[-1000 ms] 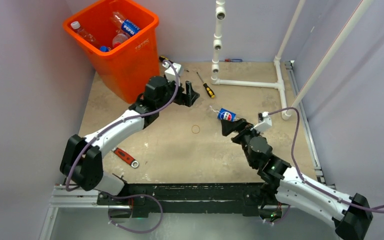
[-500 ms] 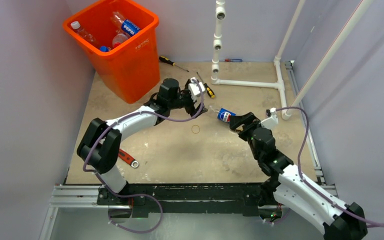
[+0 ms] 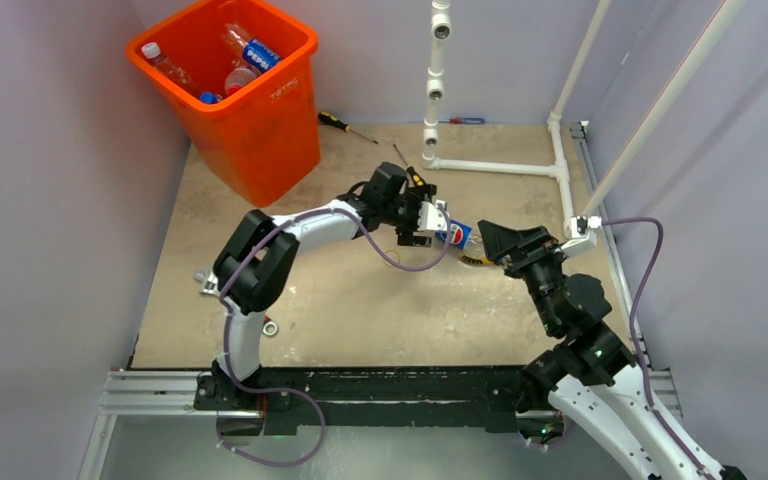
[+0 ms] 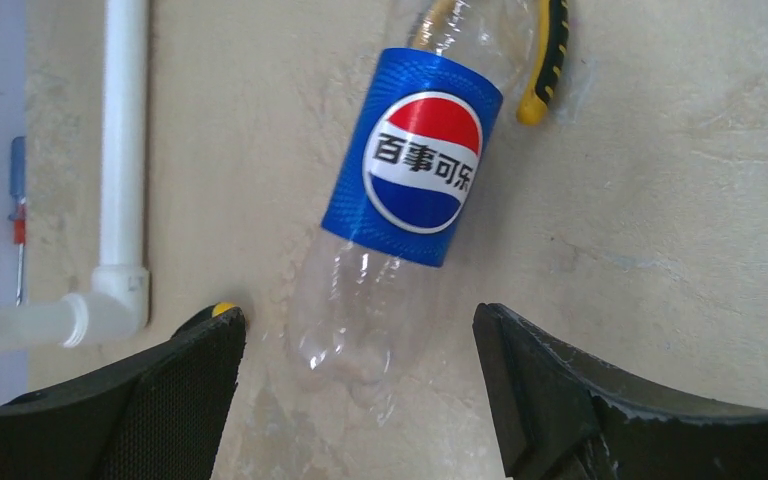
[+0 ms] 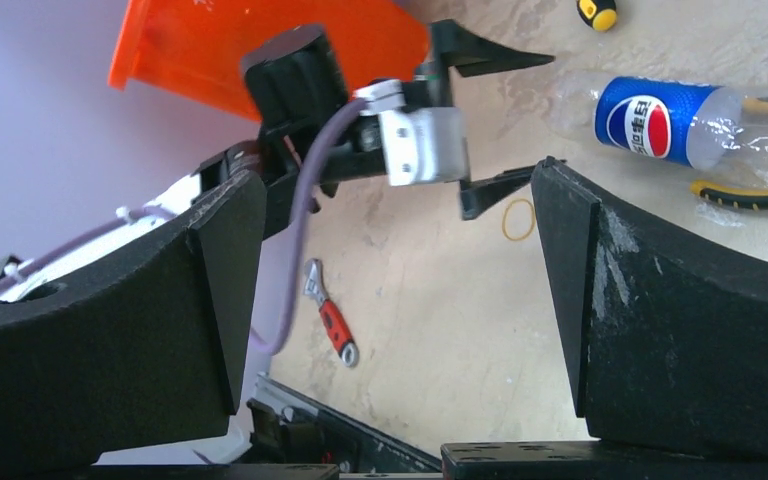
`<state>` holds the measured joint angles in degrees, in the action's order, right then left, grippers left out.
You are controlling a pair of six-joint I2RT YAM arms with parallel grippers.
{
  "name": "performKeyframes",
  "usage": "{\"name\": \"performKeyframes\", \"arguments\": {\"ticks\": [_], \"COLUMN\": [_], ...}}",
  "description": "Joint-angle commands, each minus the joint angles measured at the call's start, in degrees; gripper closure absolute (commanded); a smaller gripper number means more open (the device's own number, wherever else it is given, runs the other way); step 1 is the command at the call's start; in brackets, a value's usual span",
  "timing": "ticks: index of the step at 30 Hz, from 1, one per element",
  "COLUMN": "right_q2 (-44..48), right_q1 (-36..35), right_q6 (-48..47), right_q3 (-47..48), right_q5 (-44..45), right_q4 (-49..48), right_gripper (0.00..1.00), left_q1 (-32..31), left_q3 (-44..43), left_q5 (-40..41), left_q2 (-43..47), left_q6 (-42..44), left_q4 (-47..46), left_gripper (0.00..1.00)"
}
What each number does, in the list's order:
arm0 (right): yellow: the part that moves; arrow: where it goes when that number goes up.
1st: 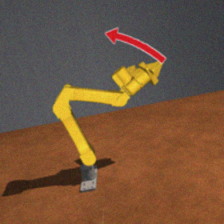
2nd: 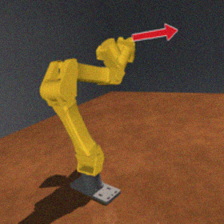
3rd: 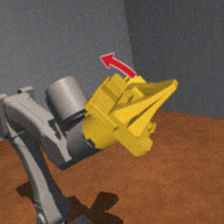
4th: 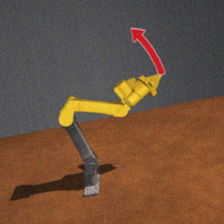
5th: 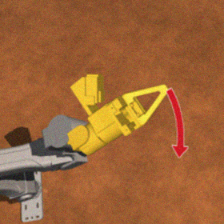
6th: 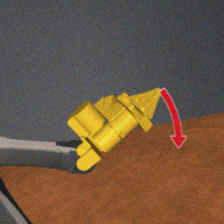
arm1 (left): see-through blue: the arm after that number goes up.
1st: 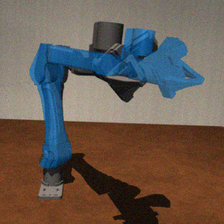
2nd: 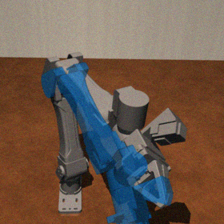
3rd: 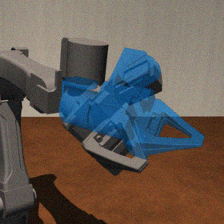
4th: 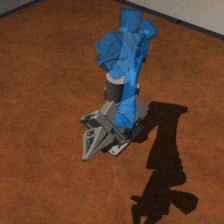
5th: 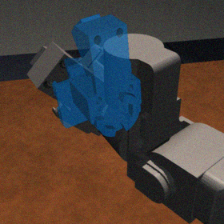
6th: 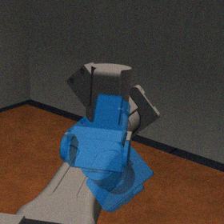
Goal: Put the plastic bottles in the bin
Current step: Pick up the plastic bottle at the center of the board.
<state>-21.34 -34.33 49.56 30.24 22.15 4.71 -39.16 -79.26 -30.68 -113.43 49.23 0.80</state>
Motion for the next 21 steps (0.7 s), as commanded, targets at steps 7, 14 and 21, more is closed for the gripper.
{"name": "performKeyframes", "arguments": {"ticks": [7,14,21], "right_q2": [0.32,0.28,-0.04], "right_q1": [0.30,0.25,0.24], "right_q6": [-5.29,-5.84,-7.60], "right_q3": [5.09,5.24,6.05], "right_q5": [-3.26,-3.64,-3.15], "right_q4": [4.16,3.94,3.09], "right_gripper": [0.01,0.01,0.01], "left_q1": [-4.35,-4.75,-4.63], "left_q3": [-8.31,-13.27,-8.46], "left_q5": [3.90,6.60,7.63], "left_q2": [-9.42,-15.31,-12.80], "left_q6": [11.38,12.16,8.57], "left_q4": [5.63,5.87,0.17], "left_gripper": [0.16,0.25,0.51]}}
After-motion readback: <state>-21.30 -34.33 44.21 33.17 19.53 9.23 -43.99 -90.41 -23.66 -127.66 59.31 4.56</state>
